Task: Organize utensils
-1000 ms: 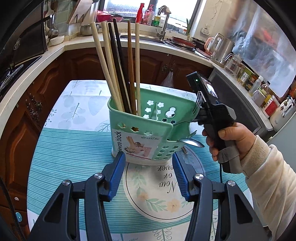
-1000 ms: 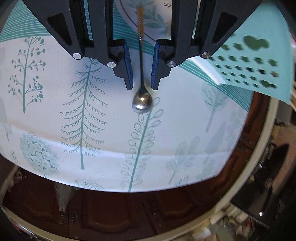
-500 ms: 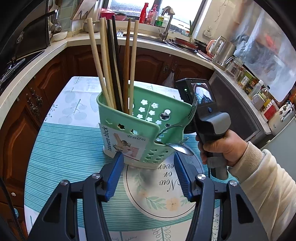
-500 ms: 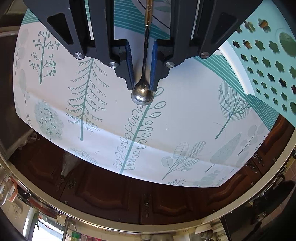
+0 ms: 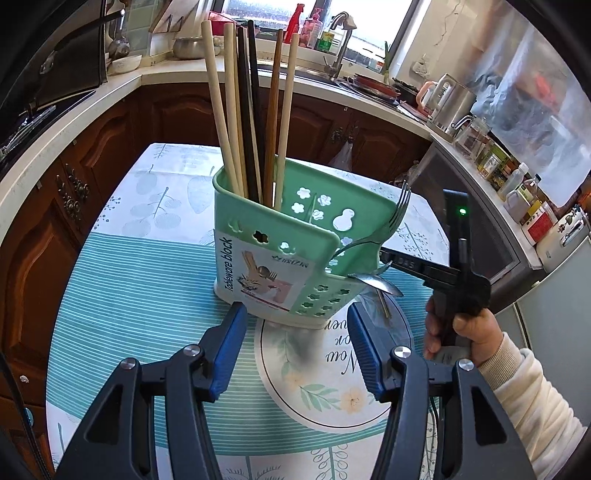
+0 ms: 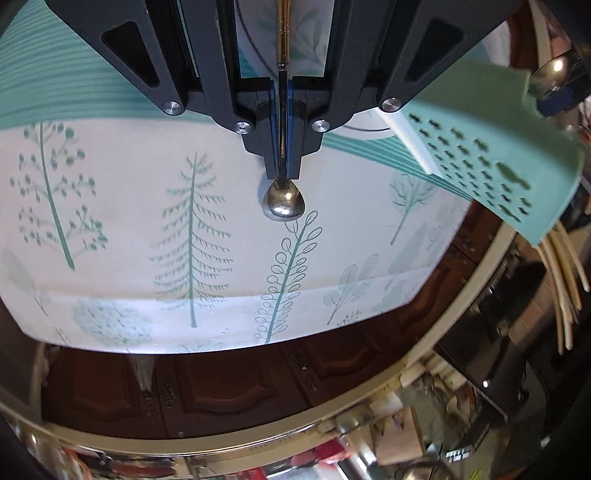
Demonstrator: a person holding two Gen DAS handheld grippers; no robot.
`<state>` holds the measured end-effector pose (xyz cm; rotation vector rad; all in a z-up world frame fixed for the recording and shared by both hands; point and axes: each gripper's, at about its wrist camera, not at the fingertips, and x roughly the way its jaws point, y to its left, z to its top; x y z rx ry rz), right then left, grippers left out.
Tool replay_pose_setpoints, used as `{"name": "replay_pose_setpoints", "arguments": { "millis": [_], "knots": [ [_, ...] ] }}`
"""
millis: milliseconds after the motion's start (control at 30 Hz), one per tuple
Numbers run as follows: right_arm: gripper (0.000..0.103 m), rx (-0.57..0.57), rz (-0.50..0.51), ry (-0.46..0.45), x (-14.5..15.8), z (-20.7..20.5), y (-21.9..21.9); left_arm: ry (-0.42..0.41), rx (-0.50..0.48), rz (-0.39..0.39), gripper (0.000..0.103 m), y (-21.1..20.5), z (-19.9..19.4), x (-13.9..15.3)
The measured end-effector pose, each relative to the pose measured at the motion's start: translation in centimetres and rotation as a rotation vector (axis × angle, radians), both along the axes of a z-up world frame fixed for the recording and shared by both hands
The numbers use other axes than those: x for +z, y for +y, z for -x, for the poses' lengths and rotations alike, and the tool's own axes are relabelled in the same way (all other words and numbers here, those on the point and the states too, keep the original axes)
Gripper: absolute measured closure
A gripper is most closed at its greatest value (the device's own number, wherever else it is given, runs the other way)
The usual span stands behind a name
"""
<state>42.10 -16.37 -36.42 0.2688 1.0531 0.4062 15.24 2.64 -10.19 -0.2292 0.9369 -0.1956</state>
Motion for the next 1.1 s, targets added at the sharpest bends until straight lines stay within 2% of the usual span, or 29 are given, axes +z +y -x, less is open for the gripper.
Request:
{"name": "replay_pose_setpoints", "arguments": {
  "millis": [133, 267, 367, 600, 767, 900, 1100],
  "knots": [
    [0.100, -0.031, -0.097, -0.034, 1.3, 2.6, -1.8, -0.016, -0.005, -0.016, 0.048, -0.2, 0.3, 0.2],
    [0.100, -0.041, -0.167, -0.111, 3.6, 5.5, -3.0, -0.025, -0.003, -0.008, 0.048, -0.2, 0.5, 0.4],
    [0.100, -0.032, -0.167, -0.175, 4.8, 7.4, -2.9, -0.023, -0.010, -0.007, 0.048, -0.4, 0.7, 0.3],
    [0.101, -0.021, -0.139, -0.253, 5.9, 10.9, -1.9, -0.040, -0.030, -0.034, 0.048, -1.0, 1.3, 0.2],
    [0.103, -0.011, -0.144, -0.365, 8.8, 14.5, -1.7, -0.052, -0.054, -0.052, 0.048, -1.8, 1.2, 0.1],
    [0.103, -0.005, -0.117, -0.335, 9.7, 15.3, -1.4, -0.050, -0.069, -0.046, 0.048, -2.5, 1.0, 0.1],
    [0.102, 0.064, -0.036, -0.197, 8.3, 13.2, 0.2, -0.046, -0.072, -0.049, 0.048, -2.6, 1.4, -0.1]
  ]
}}
